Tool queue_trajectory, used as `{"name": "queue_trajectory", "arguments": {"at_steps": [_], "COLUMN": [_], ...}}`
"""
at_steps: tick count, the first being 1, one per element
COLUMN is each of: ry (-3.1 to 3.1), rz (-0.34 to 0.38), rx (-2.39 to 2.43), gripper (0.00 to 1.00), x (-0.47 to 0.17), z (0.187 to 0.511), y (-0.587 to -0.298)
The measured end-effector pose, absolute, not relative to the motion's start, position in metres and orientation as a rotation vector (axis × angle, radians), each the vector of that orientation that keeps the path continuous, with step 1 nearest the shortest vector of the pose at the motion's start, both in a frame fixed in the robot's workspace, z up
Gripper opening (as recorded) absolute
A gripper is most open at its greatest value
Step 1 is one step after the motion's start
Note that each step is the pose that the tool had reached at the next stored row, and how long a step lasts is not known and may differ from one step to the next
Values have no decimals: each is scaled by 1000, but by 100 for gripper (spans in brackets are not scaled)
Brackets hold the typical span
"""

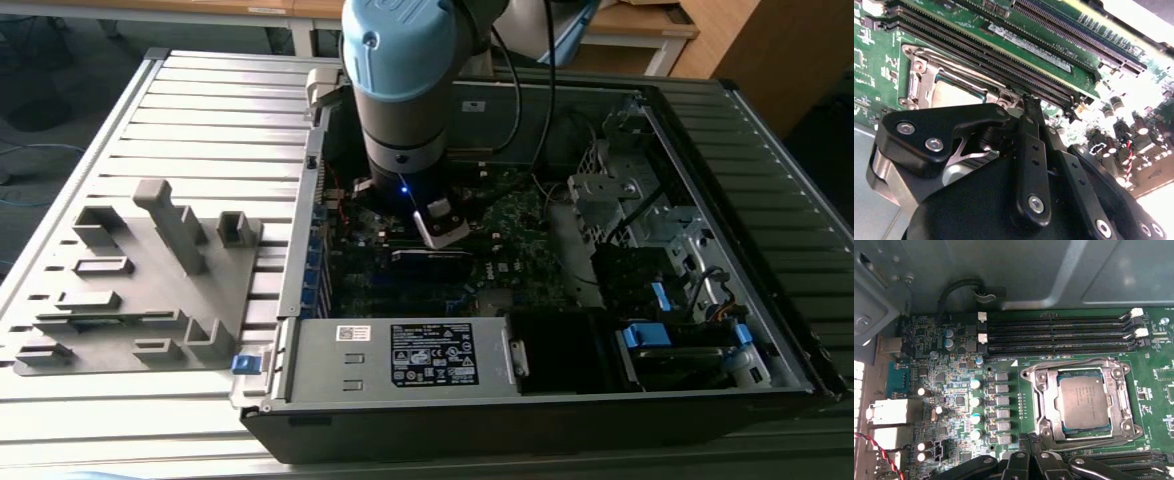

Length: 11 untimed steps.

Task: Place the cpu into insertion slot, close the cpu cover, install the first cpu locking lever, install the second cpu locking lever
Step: 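Install the second cpu locking lever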

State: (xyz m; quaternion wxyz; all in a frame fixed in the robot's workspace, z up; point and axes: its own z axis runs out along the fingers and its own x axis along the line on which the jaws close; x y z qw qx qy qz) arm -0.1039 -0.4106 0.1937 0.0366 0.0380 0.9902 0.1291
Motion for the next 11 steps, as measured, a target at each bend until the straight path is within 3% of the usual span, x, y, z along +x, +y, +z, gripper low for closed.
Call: {"name": "queue_trajectory", "arguments": {"at_steps": [11], "ry": [3041], "rz": [396], "rx": [117], "gripper": [11], "x": [-104], "z": [217], "y": [-411]}}
